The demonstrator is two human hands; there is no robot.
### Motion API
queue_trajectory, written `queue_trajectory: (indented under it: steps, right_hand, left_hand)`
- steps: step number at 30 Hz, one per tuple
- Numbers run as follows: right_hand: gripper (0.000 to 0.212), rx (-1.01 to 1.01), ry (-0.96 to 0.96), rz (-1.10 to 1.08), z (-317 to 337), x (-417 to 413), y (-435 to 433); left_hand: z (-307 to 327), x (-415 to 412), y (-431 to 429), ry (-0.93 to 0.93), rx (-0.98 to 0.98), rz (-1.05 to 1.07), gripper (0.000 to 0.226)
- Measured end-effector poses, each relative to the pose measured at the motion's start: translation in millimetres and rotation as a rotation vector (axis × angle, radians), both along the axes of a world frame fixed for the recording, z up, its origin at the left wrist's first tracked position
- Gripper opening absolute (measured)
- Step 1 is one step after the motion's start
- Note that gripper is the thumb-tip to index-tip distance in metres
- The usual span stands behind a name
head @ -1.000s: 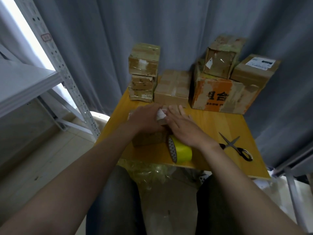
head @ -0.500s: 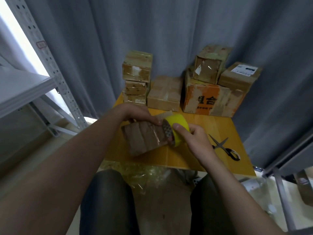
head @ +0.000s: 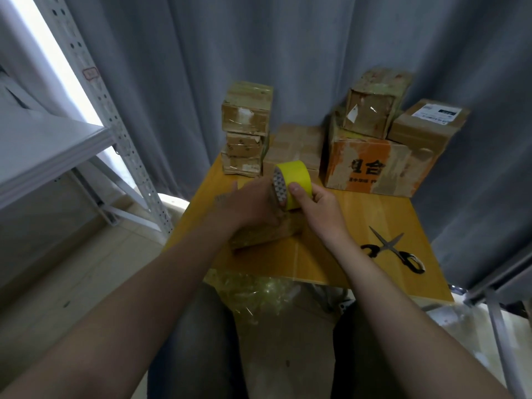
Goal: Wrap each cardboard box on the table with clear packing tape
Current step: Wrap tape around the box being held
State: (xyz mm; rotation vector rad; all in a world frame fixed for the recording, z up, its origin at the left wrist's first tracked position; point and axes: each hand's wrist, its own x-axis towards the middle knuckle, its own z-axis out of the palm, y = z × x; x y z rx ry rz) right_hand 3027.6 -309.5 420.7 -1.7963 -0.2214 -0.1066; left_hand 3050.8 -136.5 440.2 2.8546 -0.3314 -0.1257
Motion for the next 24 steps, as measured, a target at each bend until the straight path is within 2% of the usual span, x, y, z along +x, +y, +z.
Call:
queue_trajectory:
  steps: [3,6,9,15,20,21,22,23,24]
  right_hand:
    - [0.038,-0.081,0.01,-0.028,15.7,1.5,-0.3]
    - [0.055,-0.067,0.013,-0.06,27.8,-9.3,-9.1]
    - [0.06,-0.069,0.08,-0.069,22.7,-30.6,-18.5]
    - [0.043,-0.027,0.329,-0.059,-23.5,-72.5,-23.4]
    - [0.03,0.033,0.366,-0.09,-37.5,-67.0,-19.1]
    - [0.039,0.009,0.34,-0.106,-38.2,-64.2,-20.5]
    - [0.057,-0.057,0.274,-0.135,-38.6,-61.7,-22.4]
    - [0.075,-0.145,0.172,-0.153,-37.6,-59.0,-25.2]
    - [0.083,-0.242,0.046,-0.138,-34.2,-56.1,-27.3]
  left_hand:
    - [-1.7,3.8,0.5,0.004,-0.016,0.01,0.097]
    - [-4.2,12.9,5.7,0.024,0.028,0.025,0.095]
    - [-4.9,16.9,4.2,0.039,0.074,0.019,0.103]
    - [-7.4,15.5,2.8,-0.022,0.082,-0.006,0.104]
    - [-9.9,16.6,7.4,-0.024,0.061,-0.013,0.116]
    - [-10.2,17.2,8.3,-0.019,0.053,-0.016,0.117]
    - [-10.5,17.9,9.1,-0.015,0.047,-0.02,0.118]
    - [-9.7,17.8,8.9,-0.014,0.042,-0.024,0.117]
    - [-9.4,18.4,9.1,-0.013,0.039,-0.027,0.116]
